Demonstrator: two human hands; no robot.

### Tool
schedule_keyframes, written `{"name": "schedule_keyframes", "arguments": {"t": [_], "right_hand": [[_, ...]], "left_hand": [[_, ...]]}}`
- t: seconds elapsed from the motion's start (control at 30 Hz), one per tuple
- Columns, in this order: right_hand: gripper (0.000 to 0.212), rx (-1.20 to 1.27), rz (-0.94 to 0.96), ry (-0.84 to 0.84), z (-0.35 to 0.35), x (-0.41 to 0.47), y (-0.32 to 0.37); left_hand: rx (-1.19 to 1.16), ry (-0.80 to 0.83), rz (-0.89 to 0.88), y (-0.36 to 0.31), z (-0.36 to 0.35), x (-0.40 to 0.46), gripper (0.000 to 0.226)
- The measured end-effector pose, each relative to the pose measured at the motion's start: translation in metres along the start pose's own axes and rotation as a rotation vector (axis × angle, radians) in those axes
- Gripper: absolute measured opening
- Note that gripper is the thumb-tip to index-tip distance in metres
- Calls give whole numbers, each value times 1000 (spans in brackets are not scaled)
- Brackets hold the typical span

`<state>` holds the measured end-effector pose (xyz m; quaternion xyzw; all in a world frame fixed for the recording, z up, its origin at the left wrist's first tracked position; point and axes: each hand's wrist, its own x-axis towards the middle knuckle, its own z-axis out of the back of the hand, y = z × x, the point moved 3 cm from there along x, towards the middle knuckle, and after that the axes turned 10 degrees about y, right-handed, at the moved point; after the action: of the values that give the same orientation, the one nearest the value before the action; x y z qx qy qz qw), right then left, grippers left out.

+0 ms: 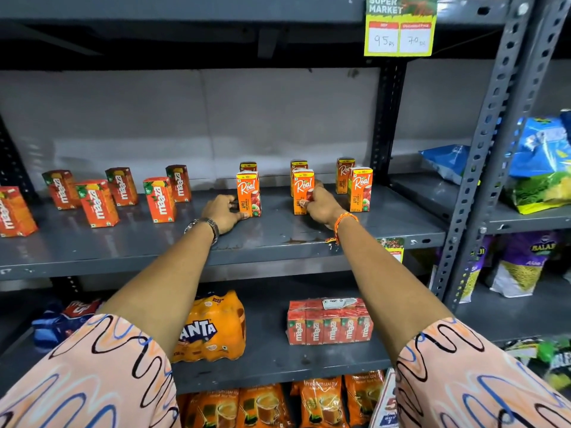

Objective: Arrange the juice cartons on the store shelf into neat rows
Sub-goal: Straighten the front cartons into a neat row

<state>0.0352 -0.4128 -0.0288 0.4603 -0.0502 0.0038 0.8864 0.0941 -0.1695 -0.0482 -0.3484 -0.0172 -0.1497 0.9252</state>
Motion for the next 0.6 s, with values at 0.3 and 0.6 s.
{"name": "schedule_keyframes", "arguments": {"t": [0.3,0.6], "right_hand": [[102,-79,22,-128,13,-26,-14],[57,111,-19,-805,42,-65,-27]], "left_hand": [[136,43,87,-14,-9,-84,90],[691,-216,-63,-22,-43,-143,89]]}}
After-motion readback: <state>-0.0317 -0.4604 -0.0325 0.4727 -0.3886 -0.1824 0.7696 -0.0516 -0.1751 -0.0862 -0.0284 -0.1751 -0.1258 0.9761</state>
